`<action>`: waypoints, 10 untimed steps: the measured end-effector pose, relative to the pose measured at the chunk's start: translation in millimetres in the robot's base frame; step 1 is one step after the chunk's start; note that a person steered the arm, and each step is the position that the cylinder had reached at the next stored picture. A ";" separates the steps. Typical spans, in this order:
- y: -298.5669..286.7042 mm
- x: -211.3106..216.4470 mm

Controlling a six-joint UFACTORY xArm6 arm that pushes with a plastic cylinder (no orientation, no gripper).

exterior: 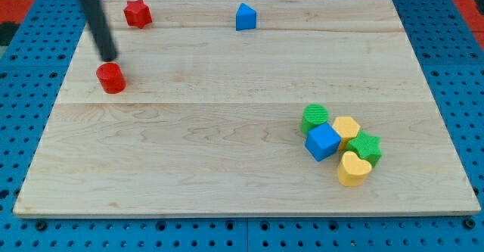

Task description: Move circles towards the group of blocks

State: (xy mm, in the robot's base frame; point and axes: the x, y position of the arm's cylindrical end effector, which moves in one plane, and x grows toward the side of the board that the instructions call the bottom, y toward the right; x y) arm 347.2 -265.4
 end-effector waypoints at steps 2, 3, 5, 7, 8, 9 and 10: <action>116.0 83.0; 109.5 62.4; 225.5 41.0; 337.8 59.3; 367.9 56.0; 386.8 52.5; 399.9 104.4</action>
